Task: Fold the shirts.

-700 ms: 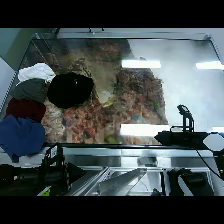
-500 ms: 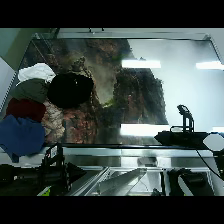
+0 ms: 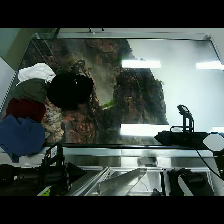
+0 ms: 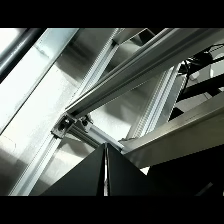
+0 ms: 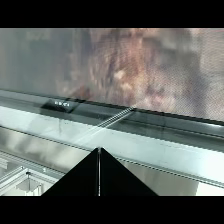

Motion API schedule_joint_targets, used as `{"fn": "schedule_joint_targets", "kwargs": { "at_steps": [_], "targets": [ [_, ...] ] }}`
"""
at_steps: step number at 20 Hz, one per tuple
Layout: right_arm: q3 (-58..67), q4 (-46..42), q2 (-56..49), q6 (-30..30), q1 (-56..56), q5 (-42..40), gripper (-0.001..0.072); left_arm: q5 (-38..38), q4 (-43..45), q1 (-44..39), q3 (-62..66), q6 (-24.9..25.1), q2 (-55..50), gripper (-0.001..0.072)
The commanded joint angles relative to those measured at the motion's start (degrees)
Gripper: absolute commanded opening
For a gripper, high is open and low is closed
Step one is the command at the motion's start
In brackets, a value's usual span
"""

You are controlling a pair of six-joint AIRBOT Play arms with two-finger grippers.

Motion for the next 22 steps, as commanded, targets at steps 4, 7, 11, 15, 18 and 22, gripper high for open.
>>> {"fn": "schedule_joint_targets", "kwargs": {
  "at_steps": [4,7,11,15,18,22],
  "targets": [
    [0.0,0.0,0.0,0.0,0.0,-0.7,0.0018,-5.7,-0.1,0.0,0.0,0.0,0.0,0.0013],
    [0.0,0.0,-0.1,0.0,0.0,-2.6,0.0018,-14.7,-0.1,0.0,0.0,0.0,0.0,0.0013],
    [0.0,0.5,-0.1,0.0,0.0,-6.0,0.0018,-25.4,2.2,0.0,0.0,-7.2,-0.1,0.0013],
    [0.0,1.7,-0.1,-2.5,0.0,-12.6,0.0018,-23.3,36.7,3.1,0.0,-35.7,-0.1,0.0068],
    [0.0,1.5,-1.0,-6.0,0.0,-17.7,0.0026,-21.8,55.1,11.0,1.6,-45.0,-4.5,0.0683],
    [0.6,1.5,-6.5,-6.8,-0.1,-25.5,0.0366,-21.7,58.3,29.9,10.8,-38.5,-24.0,0.0599]
  ]
}}
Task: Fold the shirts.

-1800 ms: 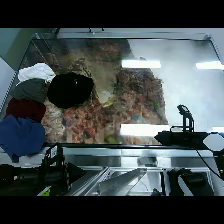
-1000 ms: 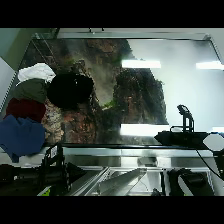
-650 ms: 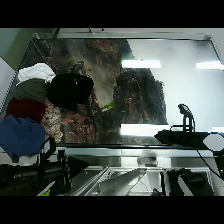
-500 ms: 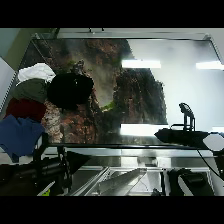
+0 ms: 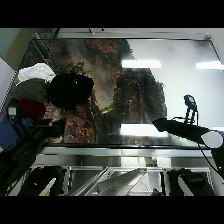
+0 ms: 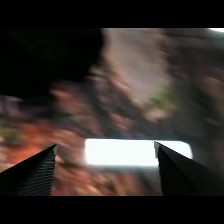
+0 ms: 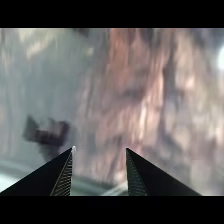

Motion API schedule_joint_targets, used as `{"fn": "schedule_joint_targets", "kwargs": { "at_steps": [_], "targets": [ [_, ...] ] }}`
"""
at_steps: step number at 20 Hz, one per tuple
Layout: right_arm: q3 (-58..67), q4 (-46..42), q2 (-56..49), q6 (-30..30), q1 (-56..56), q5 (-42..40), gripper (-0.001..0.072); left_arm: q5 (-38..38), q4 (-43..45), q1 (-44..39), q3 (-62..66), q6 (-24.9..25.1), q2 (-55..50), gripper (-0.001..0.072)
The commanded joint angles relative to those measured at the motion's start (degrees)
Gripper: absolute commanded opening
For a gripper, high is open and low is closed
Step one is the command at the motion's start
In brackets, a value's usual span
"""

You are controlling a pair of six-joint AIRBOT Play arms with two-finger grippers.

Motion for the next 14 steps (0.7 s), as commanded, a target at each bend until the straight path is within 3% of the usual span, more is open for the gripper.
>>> {"fn": "schedule_joint_targets", "kwargs": {
  "at_steps": [1,2,3,5,6,7,8,10,11,12,14],
  "targets": [
    [1.3,0.0,-5.6,-1.4,0.0,-7.7,0.0365,0.5,6.7,17.1,8.9,2.8,-18.6,0.0447],
    [2.3,0.0,-7.8,-1.4,0.0,-8.4,0.0366,0.6,2.5,22.9,12.8,6.1,-26.1,0.0333],
    [3.4,0.0,-10.0,-1.4,0.0,-9.2,0.0366,1.0,-3.1,27.8,16.8,9.8,-33.0,0.0286],
    [5.1,-0.3,-13.6,-1.4,0.0,-11.5,0.0366,3.5,-19.4,36.3,25.7,22.9,-47.3,0.027],
    [5.7,-0.4,-15.3,-1.4,0.0,-12.8,0.0366,5.9,-28.0,39.6,30.1,30.8,-54.2,0.0014],
    [6.1,-0.5,-16.7,-1.4,0.0,-13.9,0.0366,8.4,-35.2,42.2,34.1,37.6,-60.2,0.0013],
    [6.3,-0.7,-17.8,-1.4,0.0,-14.7,0.0366,11.3,-40.7,44.3,37.9,40.9,-65.7,0.0013],
    [6.3,-1.2,-19.6,-1.4,-0.1,-15.5,0.0367,18.1,-46.5,47.0,46.2,41.3,-76.3,0.0017],
    [6.3,-1.9,-20.4,-1.4,-0.1,-15.7,0.0368,21.5,-46.6,47.6,50.5,41.4,-81.2,0.0312],
    [6.3,-2.1,-21.0,-1.4,-0.1,-15.7,0.0369,24.2,-46.5,48.0,53.9,41.2,-85.0,0.0689],
    [6.3,-2.2,-21.4,-1.4,-0.1,-15.8,0.0388,26.6,-46.4,48.3,58.9,41.4,-90.8,0.0685]
  ]
}}
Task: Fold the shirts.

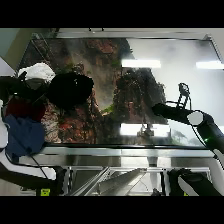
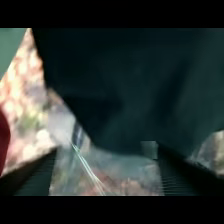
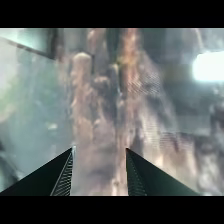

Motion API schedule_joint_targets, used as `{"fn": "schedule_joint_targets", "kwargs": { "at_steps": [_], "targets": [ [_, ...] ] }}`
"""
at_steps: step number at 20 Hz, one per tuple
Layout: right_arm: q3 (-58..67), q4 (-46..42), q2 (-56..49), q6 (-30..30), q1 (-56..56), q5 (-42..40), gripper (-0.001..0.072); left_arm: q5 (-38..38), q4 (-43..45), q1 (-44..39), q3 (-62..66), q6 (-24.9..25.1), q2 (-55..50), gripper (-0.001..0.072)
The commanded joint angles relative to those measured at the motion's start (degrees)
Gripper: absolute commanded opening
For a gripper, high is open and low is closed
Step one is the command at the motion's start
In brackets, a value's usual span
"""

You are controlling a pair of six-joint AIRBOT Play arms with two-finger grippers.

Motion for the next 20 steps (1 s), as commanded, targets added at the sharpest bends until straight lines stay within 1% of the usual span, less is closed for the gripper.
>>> {"fn": "schedule_joint_targets", "kwargs": {
  "at_steps": [1,6,7,8,9,10,12,14,17,19,20],
  "targets": [
    [0.2,-0.6,-1.6,0.0,0.0,-1.6,0.0389,7.6,-5.4,2.1,10.5,3.4,-12.6,0.0684],
    [0.3,-0.6,-1.6,0.0,0.0,-2.0,0.039,7.8,-5.9,1.0,16.7,3.4,-19.6,0.0681],
    [0.3,-0.6,-1.6,0.0,0.0,-2.0,0.0389,8.1,-6.0,0.5,17.7,3.4,-20.2,0.0532],
    [0.3,-0.4,-1.6,0.2,0.0,-1.8,0.0389,8.5,-5.9,-0.3,18.9,3.4,-20.3,0.0221],
    [0.3,-0.3,-1.6,0.2,0.0,-1.7,0.0389,9.1,-5.9,-1.1,20.5,4.3,-20.3,0.0024],
    [0.4,0.1,-1.6,0.2,-0.1,-1.6,0.0388,9.7,-5.9,-2.2,22.5,4.5,-20.1,0.0013],
    [1.3,0.7,-1.6,0.2,-0.9,-0.1,0.0385,11.1,-6.1,-4.6,26.1,4.5,-19.1,0.0013],
    [3.6,0.7,-1.6,0.2,-3.4,2.9,0.0385,13.9,-6.6,-8.4,27.1,4.7,-17.0,0.0013],
    [7.7,0.7,-1.6,-0.8,-9.2,11.1,0.0385,16.0,-12.7,-15.7,19.7,7.3,-10.9,0.0013],
    [8.8,0.7,-1.6,-2.2,-12.5,15.0,0.0385,16.9,-13.3,-23.0,12.9,9.2,-6.8,0.0013],
    [8.8,0.6,-1.8,-2.7,-13.6,16.0,0.0385,17.2,-13.5,-27.0,10.0,9.3,-5.2,0.0013]
  ]
}}
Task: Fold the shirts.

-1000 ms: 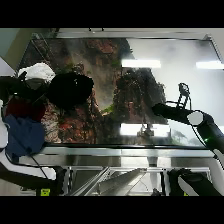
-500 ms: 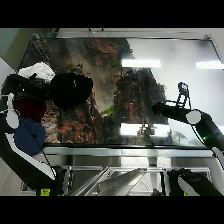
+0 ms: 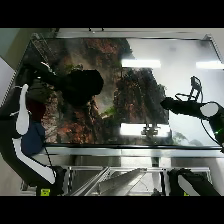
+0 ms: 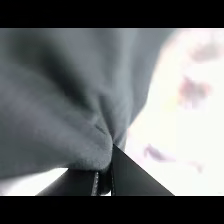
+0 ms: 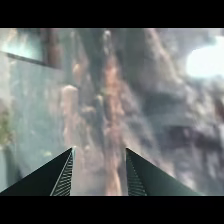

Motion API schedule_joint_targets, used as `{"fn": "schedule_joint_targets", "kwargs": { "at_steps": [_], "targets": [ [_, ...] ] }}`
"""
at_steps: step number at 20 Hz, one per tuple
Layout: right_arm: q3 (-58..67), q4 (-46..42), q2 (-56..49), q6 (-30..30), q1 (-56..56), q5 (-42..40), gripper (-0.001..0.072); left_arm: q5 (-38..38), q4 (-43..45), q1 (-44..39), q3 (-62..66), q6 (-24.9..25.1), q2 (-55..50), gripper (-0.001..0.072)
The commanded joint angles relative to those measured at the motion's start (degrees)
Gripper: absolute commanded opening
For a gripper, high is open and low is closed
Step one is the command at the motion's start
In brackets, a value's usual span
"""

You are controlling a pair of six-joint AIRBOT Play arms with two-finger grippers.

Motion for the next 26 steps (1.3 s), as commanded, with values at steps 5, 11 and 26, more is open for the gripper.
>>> {"fn": "schedule_joint_targets", "kwargs": {
  "at_steps": [5,11,26],
  "targets": [
    [1.4,0.9,-5.2,-3.6,-3.0,11.3,0.0385,-1.4,-2.2,-28.0,-19.4,2.5,11.3,0.0013],
    [1.5,11.2,-11.1,-12.5,2.0,12.2,0.0385,0.2,9.0,-33.0,-14.2,-3.6,14.0,0.0686],
    [17.2,28.0,-40.1,-28.0,10.2,6.0,0.0384,-11.5,2.2,-2.5,-26.5,2.8,8.2,0.0683]
  ]
}}
